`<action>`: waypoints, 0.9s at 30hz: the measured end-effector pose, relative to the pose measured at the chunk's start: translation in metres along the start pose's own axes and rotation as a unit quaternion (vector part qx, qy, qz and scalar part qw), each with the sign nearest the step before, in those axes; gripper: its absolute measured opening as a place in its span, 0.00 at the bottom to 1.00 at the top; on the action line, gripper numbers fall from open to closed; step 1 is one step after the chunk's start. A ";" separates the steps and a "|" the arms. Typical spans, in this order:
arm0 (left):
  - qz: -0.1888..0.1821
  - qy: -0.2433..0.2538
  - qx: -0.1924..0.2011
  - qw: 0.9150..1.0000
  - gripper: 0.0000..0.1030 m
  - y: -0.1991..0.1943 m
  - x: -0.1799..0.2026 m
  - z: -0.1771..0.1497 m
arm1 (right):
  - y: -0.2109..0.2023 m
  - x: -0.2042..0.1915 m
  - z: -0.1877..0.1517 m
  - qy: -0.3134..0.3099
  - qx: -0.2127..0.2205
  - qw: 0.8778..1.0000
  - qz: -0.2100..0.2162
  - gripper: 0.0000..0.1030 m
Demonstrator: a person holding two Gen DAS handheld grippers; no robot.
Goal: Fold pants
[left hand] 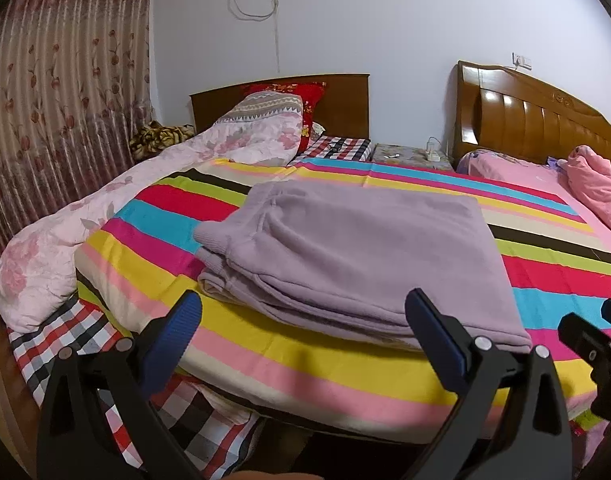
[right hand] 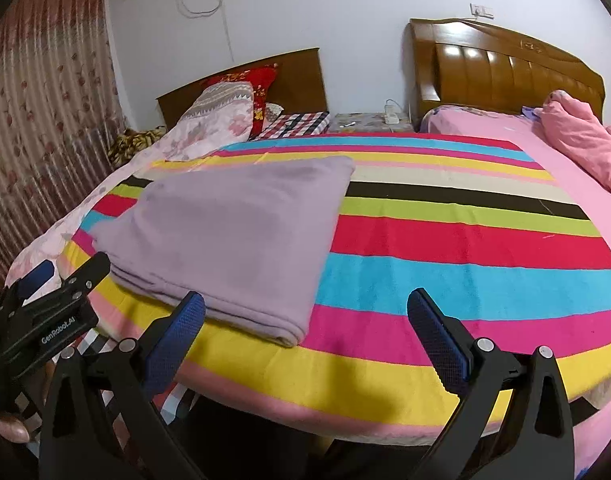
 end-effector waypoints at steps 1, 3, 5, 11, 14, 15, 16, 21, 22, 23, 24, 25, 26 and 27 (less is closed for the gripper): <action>0.000 0.000 -0.001 1.000 0.99 0.000 -0.001 0.000 | 0.000 -0.001 0.000 -0.002 -0.001 1.000 0.001 0.95; 0.002 0.000 -0.003 1.000 0.99 0.001 0.001 -0.001 | 0.001 -0.001 0.000 -0.004 -0.002 1.000 0.001 0.95; 0.002 0.000 -0.005 1.000 0.99 0.002 0.001 -0.002 | 0.001 -0.001 -0.001 -0.005 -0.003 1.000 0.002 0.95; 0.002 0.000 -0.008 1.000 0.99 0.003 -0.001 -0.003 | 0.003 -0.003 -0.001 -0.009 -0.007 1.000 0.003 0.95; 0.003 0.001 -0.008 1.000 0.99 0.002 0.000 -0.004 | 0.003 -0.003 -0.002 -0.011 -0.009 1.000 0.003 0.95; 0.002 0.000 -0.008 1.000 0.99 0.002 -0.001 -0.004 | 0.003 -0.003 -0.002 -0.011 -0.009 1.000 0.004 0.95; 0.002 0.000 -0.009 1.000 0.99 0.003 -0.002 -0.004 | 0.003 -0.003 -0.002 -0.011 -0.010 1.000 0.004 0.95; 0.003 0.001 -0.012 1.000 0.99 0.004 -0.002 -0.005 | 0.005 -0.004 -0.002 -0.013 -0.014 1.000 0.004 0.95; 0.004 0.000 -0.012 1.000 0.99 0.003 -0.002 -0.005 | 0.006 -0.004 -0.002 -0.014 -0.015 1.000 0.005 0.95; 0.004 0.000 -0.012 1.000 0.99 0.003 -0.002 -0.005 | 0.006 -0.004 -0.002 -0.014 -0.015 1.000 0.005 0.95; 0.004 0.000 -0.012 1.000 0.99 0.004 -0.002 -0.005 | 0.006 -0.004 -0.002 -0.014 -0.016 1.000 0.005 0.95; 0.004 0.000 -0.012 1.000 0.99 0.004 -0.002 -0.005 | 0.006 -0.004 -0.002 -0.014 -0.016 1.000 0.005 0.95; 0.004 0.000 -0.012 1.000 0.99 0.004 -0.002 -0.005 | 0.006 -0.004 -0.002 -0.014 -0.017 1.000 0.005 0.95; 0.004 0.000 -0.012 1.000 0.99 0.004 -0.002 -0.005 | 0.006 -0.004 -0.002 -0.014 -0.017 1.000 0.005 0.95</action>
Point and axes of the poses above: each gripper's, at about its wrist camera, not at the fingertips, and y roughly the way its jaws point, x to its right, z to its top, the point moved 3 cm from there along y, roughly the way its jaws point, and after that the axes turned 10 degrees about -x, right-handed, at the moved point
